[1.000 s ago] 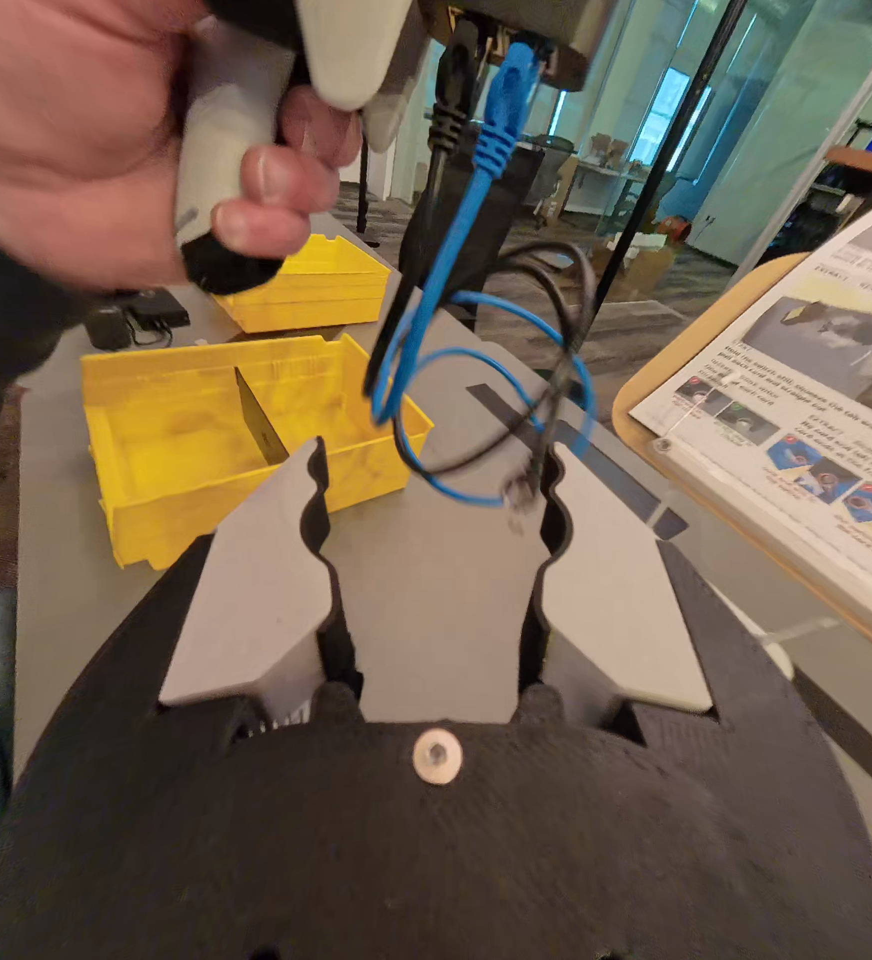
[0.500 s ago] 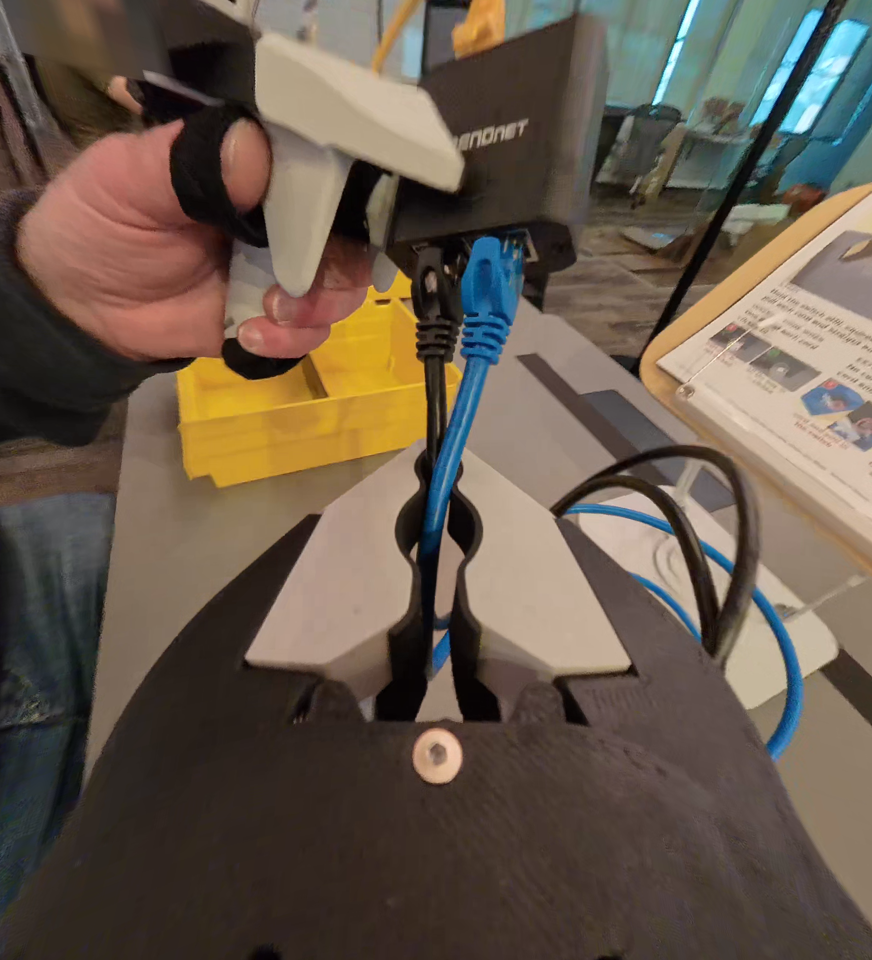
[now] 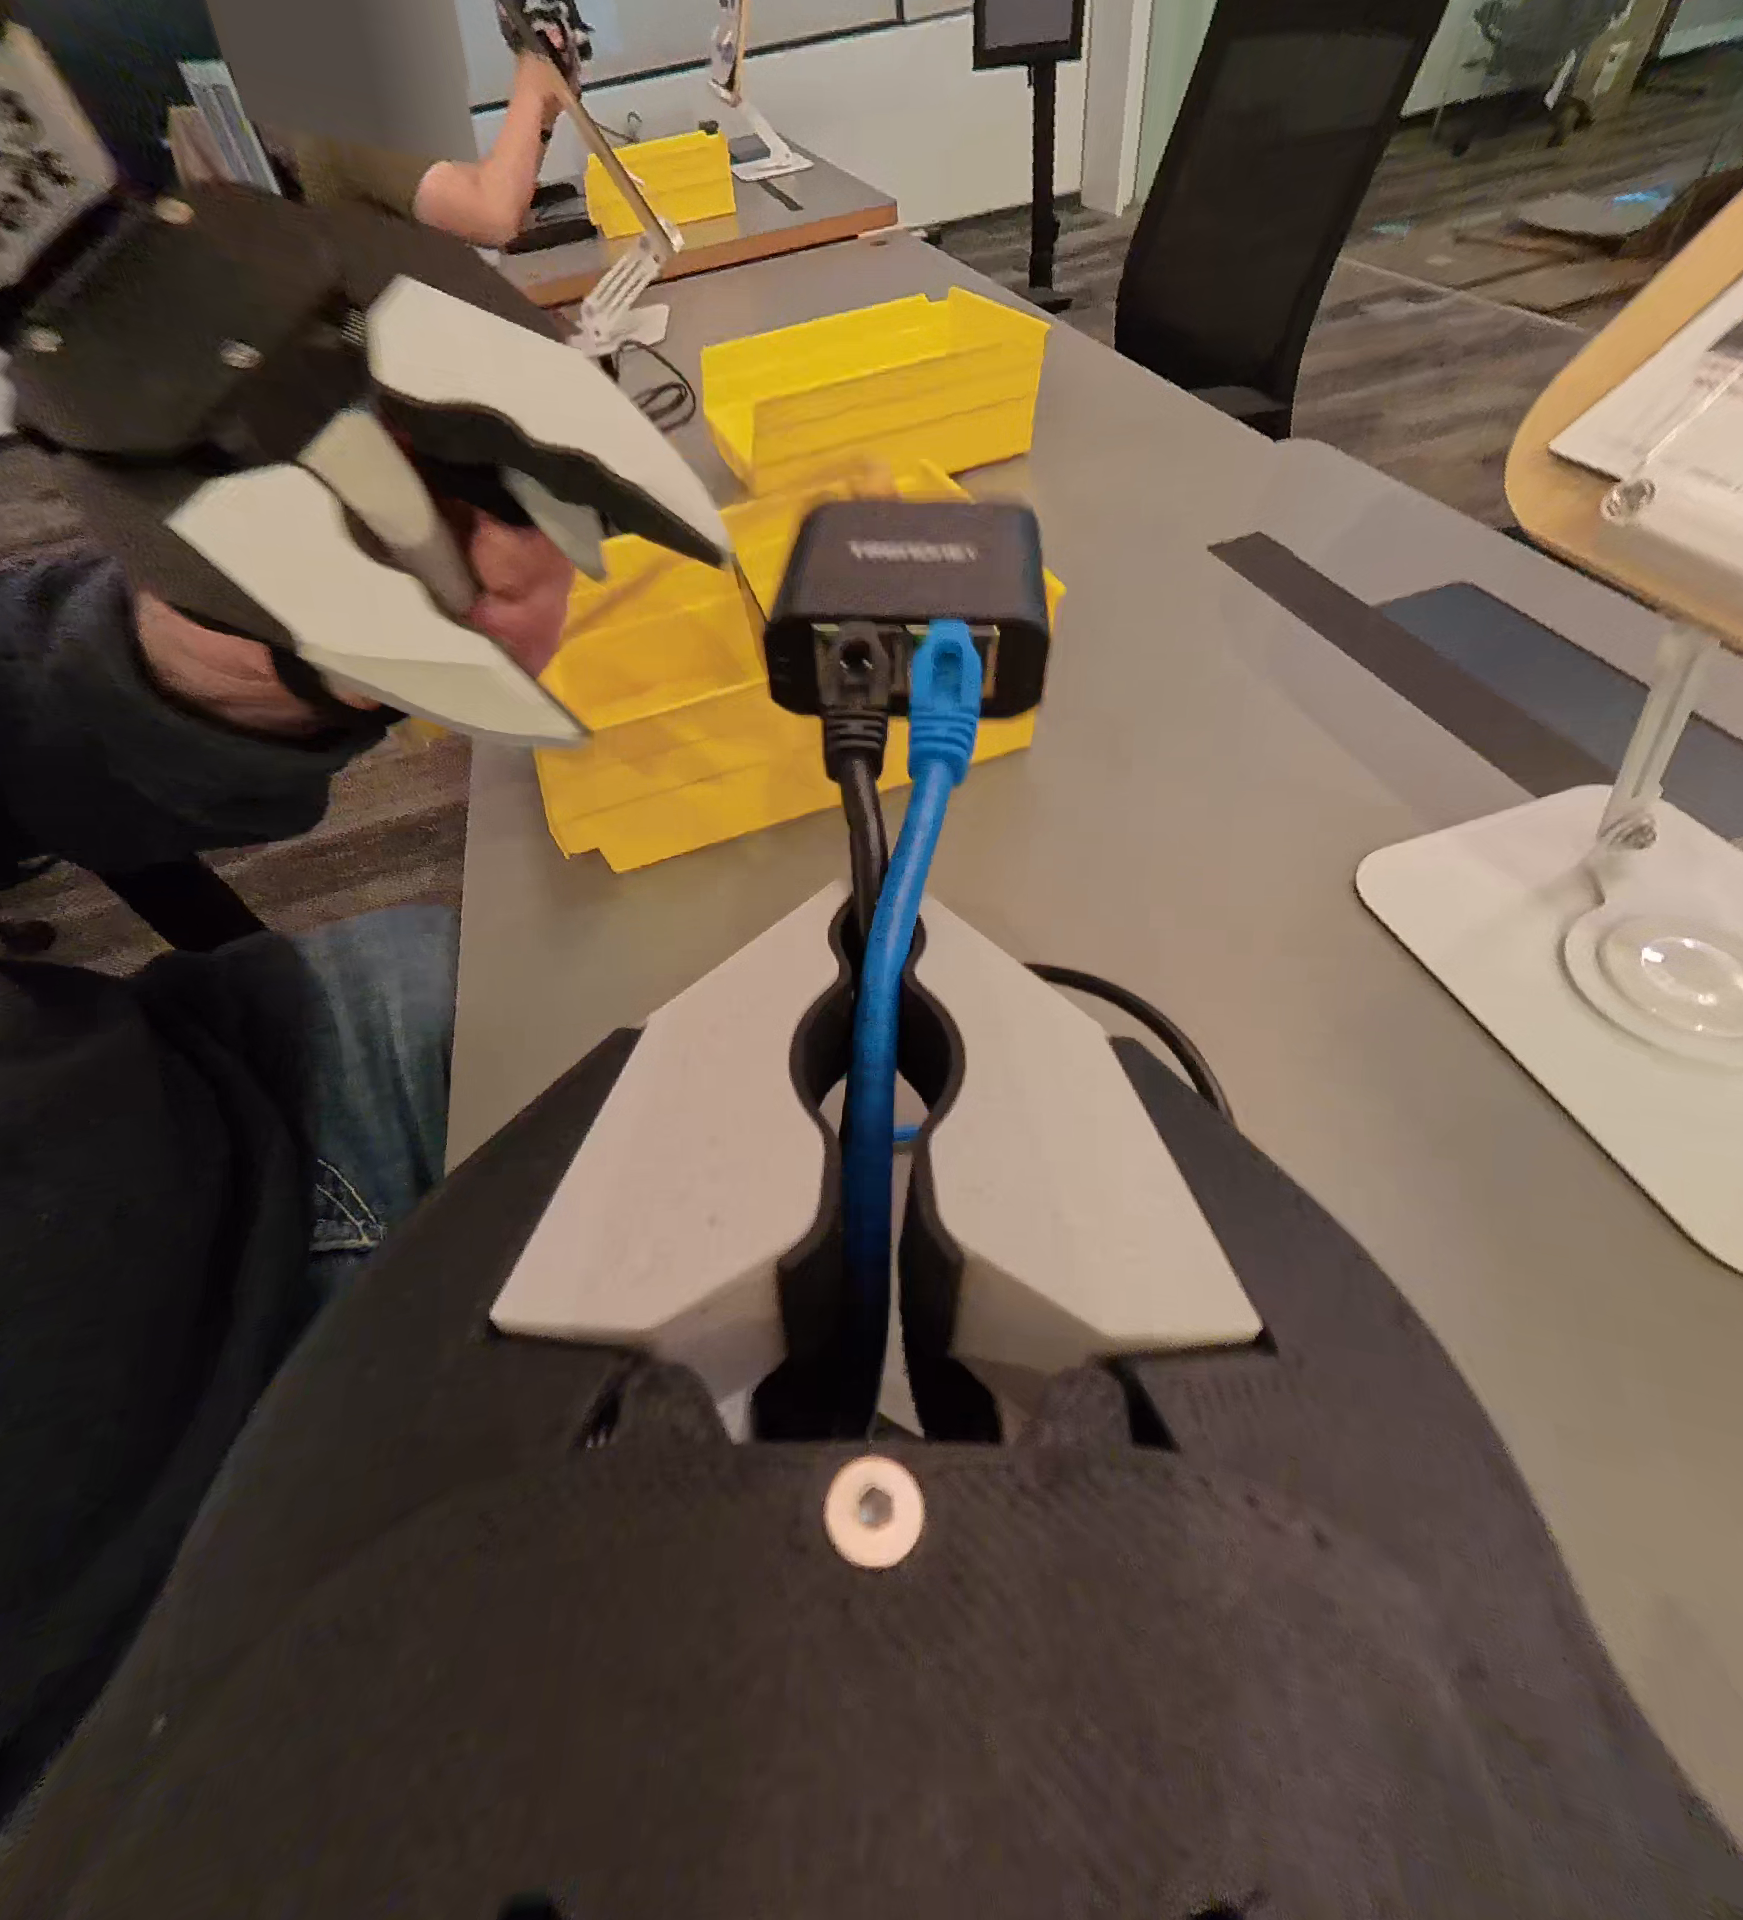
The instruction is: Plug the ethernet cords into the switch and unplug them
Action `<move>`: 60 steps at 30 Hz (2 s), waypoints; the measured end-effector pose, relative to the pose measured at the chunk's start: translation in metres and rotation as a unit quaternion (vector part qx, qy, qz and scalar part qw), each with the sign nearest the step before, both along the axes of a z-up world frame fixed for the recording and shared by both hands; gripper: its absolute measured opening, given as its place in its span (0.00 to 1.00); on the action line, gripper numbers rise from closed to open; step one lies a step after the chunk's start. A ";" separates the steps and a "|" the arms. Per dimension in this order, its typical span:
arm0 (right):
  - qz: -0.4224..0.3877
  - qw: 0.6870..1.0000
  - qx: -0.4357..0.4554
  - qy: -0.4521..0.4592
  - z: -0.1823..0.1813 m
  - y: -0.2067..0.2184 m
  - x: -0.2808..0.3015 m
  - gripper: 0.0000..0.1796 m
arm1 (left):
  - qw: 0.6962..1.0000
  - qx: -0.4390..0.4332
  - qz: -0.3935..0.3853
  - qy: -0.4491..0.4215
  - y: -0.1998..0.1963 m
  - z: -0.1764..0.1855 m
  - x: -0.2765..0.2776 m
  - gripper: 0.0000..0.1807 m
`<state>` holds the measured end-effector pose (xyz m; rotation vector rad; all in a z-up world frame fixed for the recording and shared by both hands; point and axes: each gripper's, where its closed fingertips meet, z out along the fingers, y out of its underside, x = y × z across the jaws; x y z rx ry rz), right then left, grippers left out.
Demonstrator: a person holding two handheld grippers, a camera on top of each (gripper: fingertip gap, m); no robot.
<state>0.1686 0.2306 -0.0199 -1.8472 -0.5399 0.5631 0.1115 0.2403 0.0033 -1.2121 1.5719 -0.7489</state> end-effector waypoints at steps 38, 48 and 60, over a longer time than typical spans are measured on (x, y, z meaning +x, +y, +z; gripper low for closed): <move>0.141 0.988 0.043 -0.055 -0.017 -0.034 -0.010 0.04 | 0.922 -0.033 -0.270 0.277 -0.028 -0.062 0.018 0.41; -0.040 0.941 0.159 -0.297 -0.010 -0.031 0.036 0.16 | 0.913 -0.128 -0.233 0.310 -0.015 -0.066 0.021 0.40; -0.048 0.809 0.277 -0.516 -0.016 -0.014 -0.019 0.13 | 0.906 -0.198 -0.255 0.273 -0.031 -0.052 0.028 0.40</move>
